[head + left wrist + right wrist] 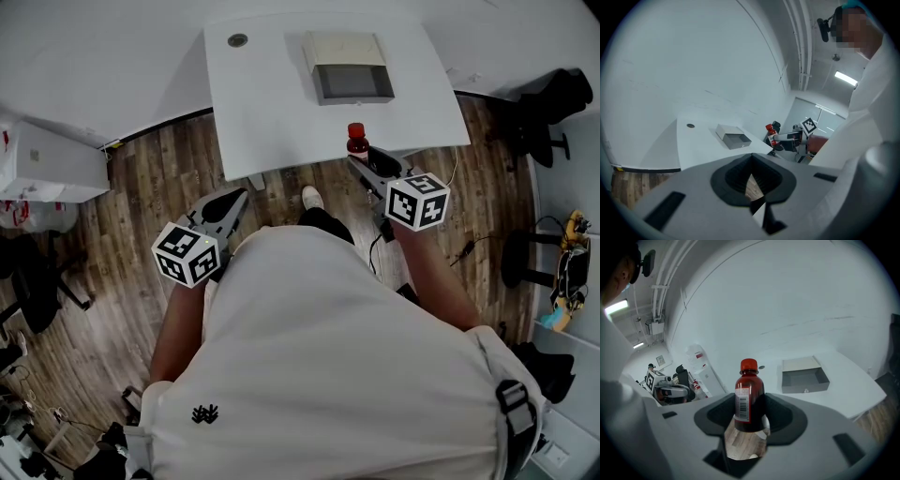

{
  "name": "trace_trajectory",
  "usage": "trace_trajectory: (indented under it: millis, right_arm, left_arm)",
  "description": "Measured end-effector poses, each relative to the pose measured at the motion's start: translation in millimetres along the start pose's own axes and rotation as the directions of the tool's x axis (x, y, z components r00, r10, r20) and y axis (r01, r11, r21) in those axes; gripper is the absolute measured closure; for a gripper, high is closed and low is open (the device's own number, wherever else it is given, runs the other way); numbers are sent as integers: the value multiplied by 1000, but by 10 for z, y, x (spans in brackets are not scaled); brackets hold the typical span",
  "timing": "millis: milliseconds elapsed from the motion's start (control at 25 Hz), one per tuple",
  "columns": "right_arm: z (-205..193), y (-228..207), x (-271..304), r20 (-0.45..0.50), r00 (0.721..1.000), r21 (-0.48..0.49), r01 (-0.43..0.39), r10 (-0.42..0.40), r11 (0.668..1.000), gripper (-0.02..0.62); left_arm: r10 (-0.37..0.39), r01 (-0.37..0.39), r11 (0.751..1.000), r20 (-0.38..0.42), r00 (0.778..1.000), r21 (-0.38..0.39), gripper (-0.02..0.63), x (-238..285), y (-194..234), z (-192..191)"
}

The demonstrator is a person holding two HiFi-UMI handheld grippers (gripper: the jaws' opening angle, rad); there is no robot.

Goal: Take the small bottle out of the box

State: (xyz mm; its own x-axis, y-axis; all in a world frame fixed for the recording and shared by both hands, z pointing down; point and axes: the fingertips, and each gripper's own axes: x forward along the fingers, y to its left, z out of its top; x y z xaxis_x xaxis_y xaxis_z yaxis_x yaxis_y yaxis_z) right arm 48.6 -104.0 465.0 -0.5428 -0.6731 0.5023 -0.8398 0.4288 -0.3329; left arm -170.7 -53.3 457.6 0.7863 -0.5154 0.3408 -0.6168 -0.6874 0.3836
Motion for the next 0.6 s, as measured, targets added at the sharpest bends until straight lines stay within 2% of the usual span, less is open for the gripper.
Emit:
trace_trajectory:
  millis: [600]
  right_arm:
    - [-13,-41,-26,5,1000,9,20,-20,1000,394]
  left_arm:
    - [-16,16,1000,-15,1000,3,600,29,-5,4]
